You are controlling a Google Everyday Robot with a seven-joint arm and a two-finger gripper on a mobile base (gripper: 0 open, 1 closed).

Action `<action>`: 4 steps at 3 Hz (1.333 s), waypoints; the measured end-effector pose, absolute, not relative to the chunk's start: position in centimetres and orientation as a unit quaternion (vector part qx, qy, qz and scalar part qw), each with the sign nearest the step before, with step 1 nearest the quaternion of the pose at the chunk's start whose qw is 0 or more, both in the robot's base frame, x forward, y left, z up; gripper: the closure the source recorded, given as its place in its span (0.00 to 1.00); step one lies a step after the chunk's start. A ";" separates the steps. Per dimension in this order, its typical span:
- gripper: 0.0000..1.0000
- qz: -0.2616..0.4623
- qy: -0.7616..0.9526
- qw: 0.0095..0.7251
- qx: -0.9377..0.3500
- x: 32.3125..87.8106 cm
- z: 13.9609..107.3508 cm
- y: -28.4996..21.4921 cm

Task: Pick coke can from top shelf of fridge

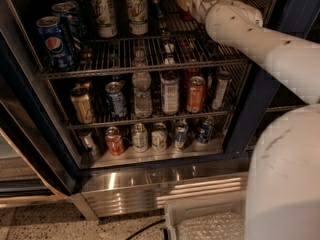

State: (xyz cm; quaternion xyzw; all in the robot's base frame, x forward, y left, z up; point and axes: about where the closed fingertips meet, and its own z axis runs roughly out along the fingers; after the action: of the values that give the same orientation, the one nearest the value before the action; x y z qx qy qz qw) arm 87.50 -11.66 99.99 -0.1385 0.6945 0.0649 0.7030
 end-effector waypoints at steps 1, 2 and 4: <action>1.00 0.080 0.691 0.702 -0.153 85.8 99.8 -11.4; 1.00 0.091 0.690 0.701 -0.155 84.5 99.5 -11.6; 1.00 0.098 0.683 0.705 -0.162 82.6 100.1 -12.3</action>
Offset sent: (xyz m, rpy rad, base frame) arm -0.0448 -0.0191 -0.0113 0.0247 0.0071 0.0857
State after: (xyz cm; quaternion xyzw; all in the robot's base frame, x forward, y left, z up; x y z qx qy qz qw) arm 82.64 -12.25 100.13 -0.1617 0.6832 0.0978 0.7054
